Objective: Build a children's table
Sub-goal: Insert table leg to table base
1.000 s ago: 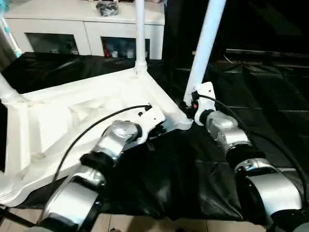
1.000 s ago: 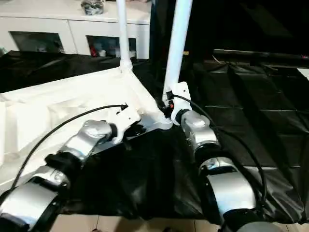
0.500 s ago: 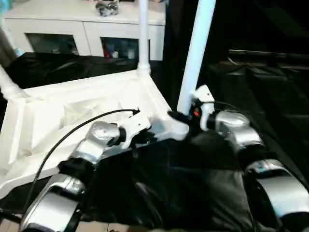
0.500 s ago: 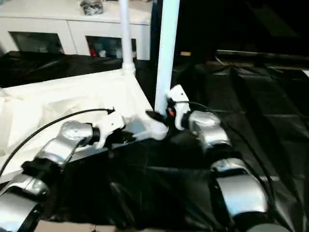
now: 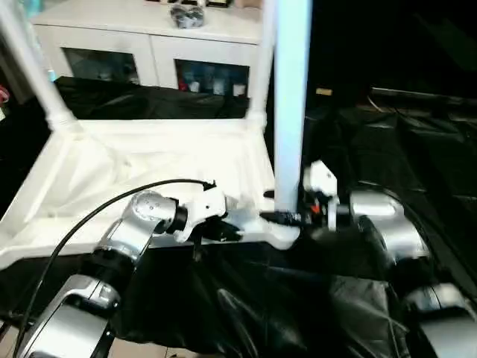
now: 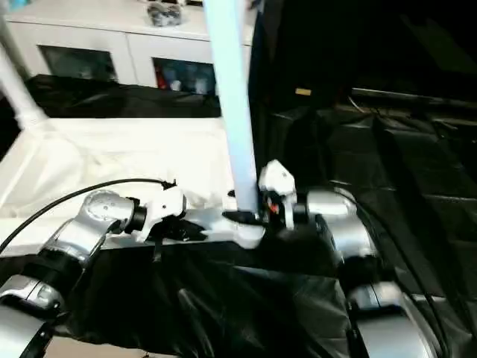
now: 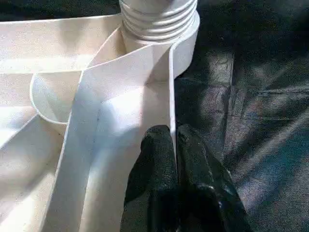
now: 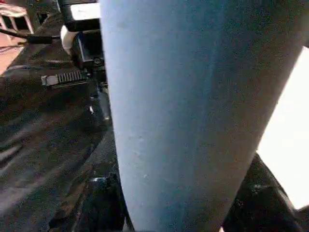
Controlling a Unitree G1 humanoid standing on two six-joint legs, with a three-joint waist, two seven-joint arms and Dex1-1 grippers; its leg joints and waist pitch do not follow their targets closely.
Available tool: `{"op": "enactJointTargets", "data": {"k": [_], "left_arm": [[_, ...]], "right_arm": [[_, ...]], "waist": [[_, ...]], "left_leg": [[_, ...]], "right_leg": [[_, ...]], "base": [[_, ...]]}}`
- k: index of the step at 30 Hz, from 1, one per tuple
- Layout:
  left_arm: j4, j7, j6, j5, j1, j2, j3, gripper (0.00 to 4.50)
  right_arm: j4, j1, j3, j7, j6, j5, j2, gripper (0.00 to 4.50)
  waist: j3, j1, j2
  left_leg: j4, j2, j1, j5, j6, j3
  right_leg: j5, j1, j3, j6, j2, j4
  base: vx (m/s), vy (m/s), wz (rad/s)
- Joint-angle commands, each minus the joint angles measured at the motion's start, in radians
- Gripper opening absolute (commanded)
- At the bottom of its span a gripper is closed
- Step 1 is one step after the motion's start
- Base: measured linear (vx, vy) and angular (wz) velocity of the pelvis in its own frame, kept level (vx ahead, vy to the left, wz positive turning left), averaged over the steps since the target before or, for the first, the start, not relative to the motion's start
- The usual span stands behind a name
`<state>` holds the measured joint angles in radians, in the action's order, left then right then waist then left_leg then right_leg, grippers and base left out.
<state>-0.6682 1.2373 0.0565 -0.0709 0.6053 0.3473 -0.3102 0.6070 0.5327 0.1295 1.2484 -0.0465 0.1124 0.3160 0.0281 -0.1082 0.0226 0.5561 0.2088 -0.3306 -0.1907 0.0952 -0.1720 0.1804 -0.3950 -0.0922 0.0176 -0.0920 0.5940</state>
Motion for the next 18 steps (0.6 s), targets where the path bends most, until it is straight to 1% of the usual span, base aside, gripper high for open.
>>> {"op": "enactJointTargets", "data": {"k": [1,2,5,6,7,8,9,10,11,12,13,14,15,16,17,18], "left_arm": [[0.056,-0.003,0.032,0.064,0.017,-0.014,0.028,0.00],[0.055,-0.002,0.032,0.065,0.018,-0.014,0.030,0.00],[0.049,-0.018,0.042,0.065,0.019,-0.017,0.044,0.00],[0.049,-0.021,0.042,0.066,0.019,-0.017,0.049,0.00],[0.051,-0.022,0.041,0.069,0.018,-0.017,0.052,0.00],[0.054,-0.023,0.039,0.072,0.016,-0.018,0.056,0.00],[0.055,-0.022,0.038,0.074,0.015,-0.017,0.058,0.00],[0.056,-0.021,0.038,0.075,0.015,-0.016,0.059,0.00],[0.059,-0.021,0.037,0.075,0.011,-0.016,0.059,0.00],[0.061,-0.019,0.037,0.076,0.009,-0.014,0.060,0.00],[0.062,-0.017,0.034,0.078,0.006,-0.012,0.061,0.00],[0.061,-0.017,0.035,0.077,0.004,-0.009,0.062,0.00],[0.061,-0.017,0.035,0.077,0.004,-0.009,0.062,0.00],[0.060,-0.019,0.035,0.076,0.004,-0.009,0.063,0.00],[0.059,-0.020,0.037,0.074,0.003,-0.008,0.064,0.00],[0.057,-0.025,0.039,0.072,0.004,-0.008,0.066,0.00]], "right_arm": [[0.088,-0.099,0.088,0.018,0.081,-0.049,-0.014,1.88],[0.078,-0.104,0.081,0.007,0.085,-0.043,-0.014,1.88],[0.032,-0.128,0.019,-0.051,0.110,0.006,-0.025,1.88],[0.022,-0.133,0.004,-0.064,0.117,0.019,-0.028,1.88],[0.019,-0.138,-0.012,-0.078,0.117,0.030,-0.033,1.88],[0.014,-0.145,-0.035,-0.099,0.122,0.049,-0.039,1.88],[0.012,-0.148,-0.045,-0.108,0.125,0.057,-0.043,1.88],[0.011,-0.150,-0.050,-0.113,0.127,0.061,-0.045,1.88],[0.009,-0.156,-0.062,-0.120,0.128,0.072,-0.048,1.88],[0.006,-0.161,-0.070,-0.130,0.129,0.080,-0.051,1.88],[0.006,-0.173,-0.084,-0.144,0.130,0.091,-0.053,1.88],[0.004,-0.185,-0.090,-0.155,0.129,0.094,-0.052,1.88],[0.004,-0.185,-0.090,-0.155,0.129,0.094,-0.052,1.88],[0.000,-0.196,-0.091,-0.157,0.126,0.094,-0.049,1.88],[-0.011,-0.208,-0.090,-0.160,0.127,0.094,-0.047,1.88],[-0.023,-0.220,-0.090,-0.162,0.128,0.095,-0.044,1.88]], "waist": [[-0.039,0.000,-0.008],[-0.040,0.000,-0.012],[-0.041,-0.001,-0.010],[-0.041,-0.004,-0.019],[-0.040,-0.002,-0.015],[-0.040,-0.002,-0.018],[-0.040,-0.002,-0.022],[-0.040,-0.002,-0.019],[-0.040,-0.004,-0.025],[-0.039,-0.002,-0.028],[-0.040,-0.004,-0.035],[-0.039,-0.003,-0.032],[-0.040,-0.003,-0.031],[-0.040,-0.003,-0.031],[-0.040,-0.003,-0.036],[-0.039,-0.003,-0.035]], "left_leg": [[-0.068,0.028,-0.005,-0.283,-0.031,0.000],[-0.068,0.028,-0.006,-0.280,-0.030,0.001],[-0.067,0.027,-0.008,-0.266,-0.032,0.000],[-0.068,0.027,-0.007,-0.265,-0.031,0.000],[-0.068,0.027,-0.008,-0.273,-0.032,-0.001],[-0.069,0.026,-0.007,-0.281,-0.030,0.000],[-0.068,0.027,-0.006,-0.290,-0.027,0.000],[-0.068,0.025,-0.010,-0.280,-0.027,0.001],[-0.068,0.025,-0.009,-0.279,-0.028,0.001],[-0.069,0.026,-0.008,-0.285,-0.027,0.000],[-0.069,0.025,-0.009,-0.280,-0.025,0.002],[-0.068,0.025,-0.009,-0.278,-0.027,0.001],[-0.068,0.025,-0.010,-0.274,-0.028,0.001],[-0.068,0.025,-0.011,-0.269,-0.031,0.001],[-0.068,0.025,-0.010,-0.271,-0.030,0.001],[-0.068,0.025,-0.009,-0.277,-0.030,0.000]], "right_leg": [[0.321,0.042,0.051,0.169,-0.055,-0.081],[0.313,0.043,0.051,0.171,-0.055,-0.080],[0.274,0.045,0.051,0.178,-0.054,-0.077],[0.273,0.045,0.052,0.178,-0.055,-0.077],[0.280,0.045,0.051,0.176,-0.054,-0.080],[0.295,0.045,0.050,0.176,-0.053,-0.082],[0.305,0.044,0.050,0.176,-0.055,-0.083],[0.303,0.048,0.049,0.175,-0.054,-0.081],[0.305,0.046,0.049,0.174,-0.055,-0.082],[0.308,0.044,0.049,0.174,-0.054,-0.084],[0.301,0.046,0.049,0.175,-0.055,-0.082],[0.297,0.046,0.049,0.174,-0.054,-0.084],[0.290,0.047,0.049,0.176,-0.053,-0.081],[0.286,0.047,0.048,0.176,-0.053,-0.081],[0.289,0.046,0.049,0.177,-0.054,-0.082],[0.296,0.045,0.049,0.174,-0.053,-0.084]], "base": [[0.000,0.000,0.00],[0.000,0.000,0.00],[0.000,0.000,0.00],[0.000,0.000,0.00],[0.000,0.000,0.00],[0.000,0.000,0.00],[0.000,0.000,0.00],[0.000,0.000,0.00],[0.000,0.000,0.00],[0.000,0.000,0.00],[0.000,0.000,0.00],[0.000,0.000,0.00],[0.000,0.000,0.00],[0.000,0.000,0.00],[0.000,0.000,0.00],[0.000,0.000,0.00]]}}
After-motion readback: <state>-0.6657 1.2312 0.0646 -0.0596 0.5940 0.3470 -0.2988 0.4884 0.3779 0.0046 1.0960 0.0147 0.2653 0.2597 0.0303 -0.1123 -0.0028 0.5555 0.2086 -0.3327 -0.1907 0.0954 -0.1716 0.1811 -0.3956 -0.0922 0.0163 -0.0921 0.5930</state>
